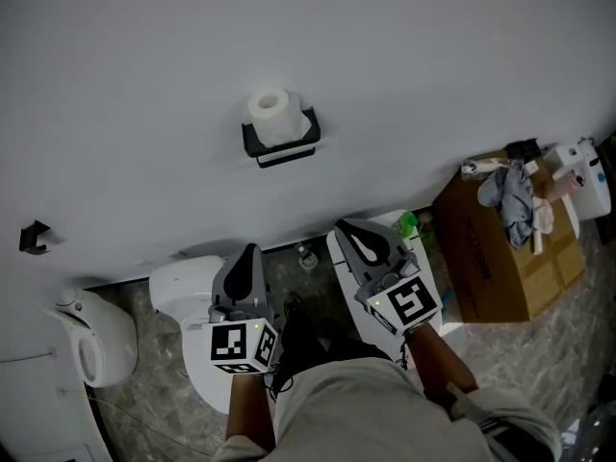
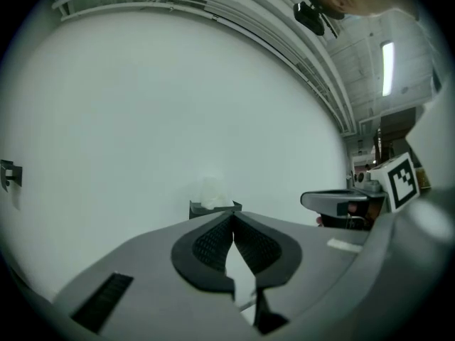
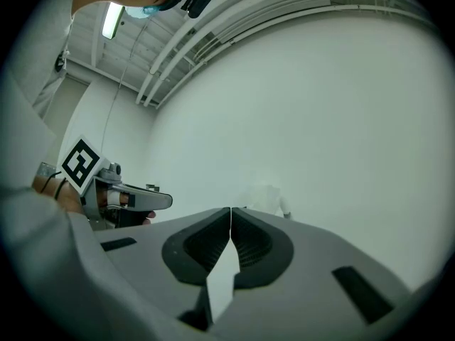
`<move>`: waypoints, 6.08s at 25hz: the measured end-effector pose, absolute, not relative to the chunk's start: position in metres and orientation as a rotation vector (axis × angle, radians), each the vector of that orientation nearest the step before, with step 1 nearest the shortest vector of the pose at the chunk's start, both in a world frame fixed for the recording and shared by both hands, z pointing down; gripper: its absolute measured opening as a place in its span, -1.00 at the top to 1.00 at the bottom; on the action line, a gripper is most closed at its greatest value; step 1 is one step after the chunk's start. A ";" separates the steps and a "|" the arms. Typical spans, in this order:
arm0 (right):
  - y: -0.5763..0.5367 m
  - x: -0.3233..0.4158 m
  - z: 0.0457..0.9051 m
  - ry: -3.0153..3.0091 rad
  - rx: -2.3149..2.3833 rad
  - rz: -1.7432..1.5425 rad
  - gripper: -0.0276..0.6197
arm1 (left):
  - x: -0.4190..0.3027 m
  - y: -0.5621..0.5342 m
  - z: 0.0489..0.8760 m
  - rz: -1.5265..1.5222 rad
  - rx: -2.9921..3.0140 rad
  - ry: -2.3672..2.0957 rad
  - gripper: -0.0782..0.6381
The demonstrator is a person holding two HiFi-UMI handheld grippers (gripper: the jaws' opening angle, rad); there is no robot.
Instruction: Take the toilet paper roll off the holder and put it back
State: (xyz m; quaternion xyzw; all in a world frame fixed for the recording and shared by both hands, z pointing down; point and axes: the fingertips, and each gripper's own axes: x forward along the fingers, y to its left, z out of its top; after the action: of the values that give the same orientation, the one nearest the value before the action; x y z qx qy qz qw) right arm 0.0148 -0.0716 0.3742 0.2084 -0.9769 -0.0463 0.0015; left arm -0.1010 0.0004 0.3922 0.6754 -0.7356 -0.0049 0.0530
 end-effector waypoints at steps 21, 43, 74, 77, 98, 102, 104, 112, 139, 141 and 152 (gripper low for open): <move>-0.166 -0.056 0.379 -3.002 0.701 -0.111 0.90 | -0.165 -0.128 0.382 -0.014 2.265 -2.028 0.76; -0.215 -0.112 0.399 -2.932 0.738 -0.027 0.39 | -0.195 -0.194 0.375 -0.036 2.370 -1.754 0.10; -0.247 -0.171 0.411 -2.850 0.746 0.029 0.02 | -0.177 -0.248 0.383 0.170 2.577 -1.418 -0.20; -0.247 -0.172 0.414 -2.836 0.752 0.022 0.02 | -0.179 -0.250 0.386 0.165 2.564 -1.416 -0.20; -0.227 -0.169 0.391 -2.911 0.737 -0.143 0.02 | -0.175 -0.229 0.368 0.160 2.612 -1.546 -0.19; -0.218 -0.162 0.390 -2.916 0.731 -0.165 0.02 | -0.168 -0.219 0.366 0.149 2.619 -1.567 -0.18; -0.212 -0.157 0.387 -2.909 0.732 -0.179 0.02 | -0.163 -0.214 0.365 0.138 2.627 -1.566 -0.18; -0.191 -0.121 0.388 -2.894 0.786 -0.208 0.02 | -0.127 -0.192 0.366 0.126 2.669 -1.529 -0.18; -0.131 0.085 0.420 -2.660 1.251 -0.037 0.02 | 0.080 -0.136 0.397 0.192 2.818 -1.001 -0.18; -0.126 0.099 0.422 -2.642 1.289 -0.023 0.02 | 0.094 -0.132 0.398 0.204 2.832 -0.958 -0.18; -0.114 0.122 0.425 -2.619 1.307 0.017 0.02 | 0.117 -0.121 0.402 0.224 2.832 -0.924 -0.18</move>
State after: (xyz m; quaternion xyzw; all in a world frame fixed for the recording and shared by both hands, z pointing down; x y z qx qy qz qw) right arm 0.1216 -0.1144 0.4246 0.4439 -0.8896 0.0057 0.1071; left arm 0.1171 -0.1211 0.4022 0.9452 -0.3084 0.0746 0.0769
